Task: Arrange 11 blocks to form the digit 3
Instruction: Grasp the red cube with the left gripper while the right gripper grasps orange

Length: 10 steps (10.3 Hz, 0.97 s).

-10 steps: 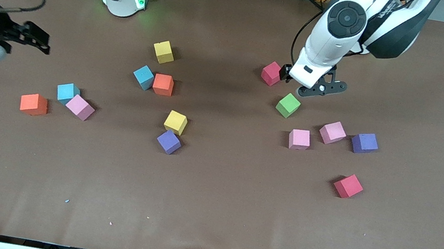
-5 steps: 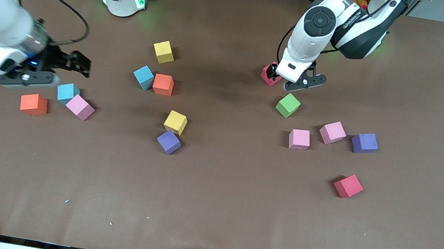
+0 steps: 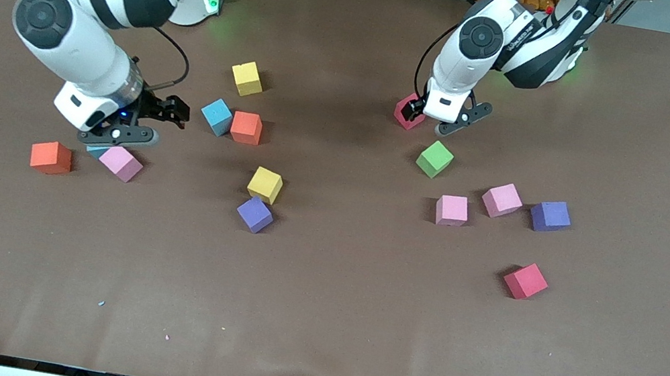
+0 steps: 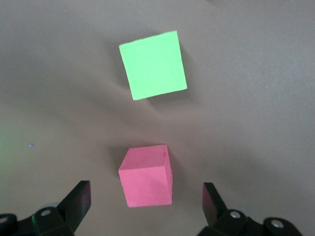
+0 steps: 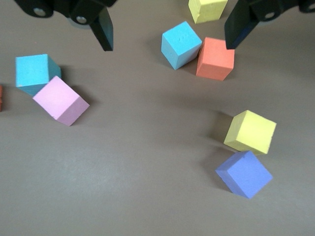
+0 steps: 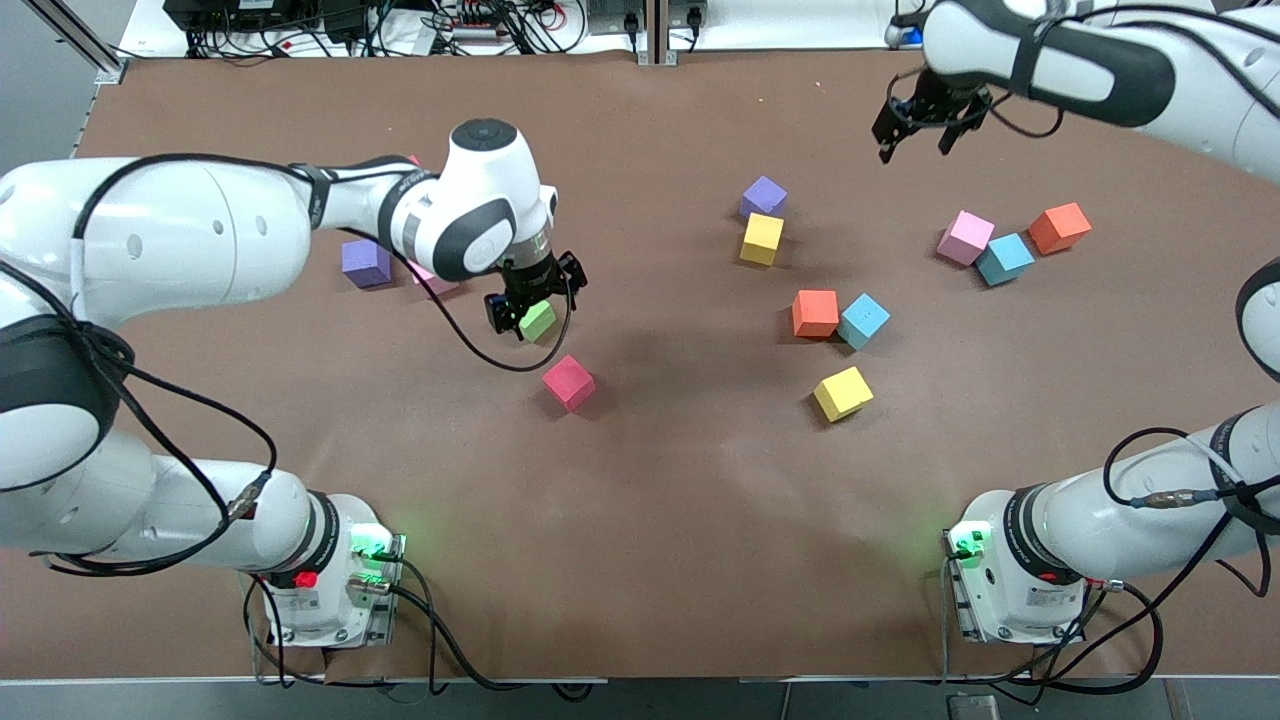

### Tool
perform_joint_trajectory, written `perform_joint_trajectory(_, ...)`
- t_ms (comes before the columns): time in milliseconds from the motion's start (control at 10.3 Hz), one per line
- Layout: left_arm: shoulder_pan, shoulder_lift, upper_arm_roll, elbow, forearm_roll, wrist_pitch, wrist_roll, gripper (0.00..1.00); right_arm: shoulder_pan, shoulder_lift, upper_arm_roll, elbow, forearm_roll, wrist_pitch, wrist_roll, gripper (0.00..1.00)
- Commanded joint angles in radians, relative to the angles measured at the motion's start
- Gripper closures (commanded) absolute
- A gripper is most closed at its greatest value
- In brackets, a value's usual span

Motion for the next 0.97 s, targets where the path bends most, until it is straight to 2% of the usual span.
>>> perform_joint_trajectory(0,-0.01,0.019,-0.043,-0.058,-0.026,0.095,-0.058,0.0,0.051,-0.037,-0.002,-0.11,0.01,0.095,0.101,0.0)
perform_joint_trajectory(194,-0.016,0.053,-0.043,-0.061,-0.026,0.131,-0.068,0.0,0.115,-0.042,0.001,-0.221,0.012,0.243,0.199,0.0)
perform_joint_trajectory(389,-0.035,0.096,-0.044,-0.07,-0.018,0.193,-0.098,0.0,0.158,-0.031,0.041,-0.324,0.012,0.395,0.329,0.0)
perform_joint_trajectory(583,-0.036,0.131,-0.043,-0.069,-0.009,0.219,-0.099,0.0,0.224,0.015,0.042,-0.348,0.012,0.462,0.461,0.0)
perform_joint_trajectory(778,-0.038,0.165,-0.043,-0.07,0.014,0.245,-0.1,0.0,0.235,0.049,0.048,-0.375,0.012,0.518,0.475,0.0)
perform_joint_trajectory(875,-0.036,0.183,-0.043,-0.07,0.043,0.245,-0.1,0.0,0.235,0.064,0.061,-0.419,0.01,0.61,0.474,0.0)
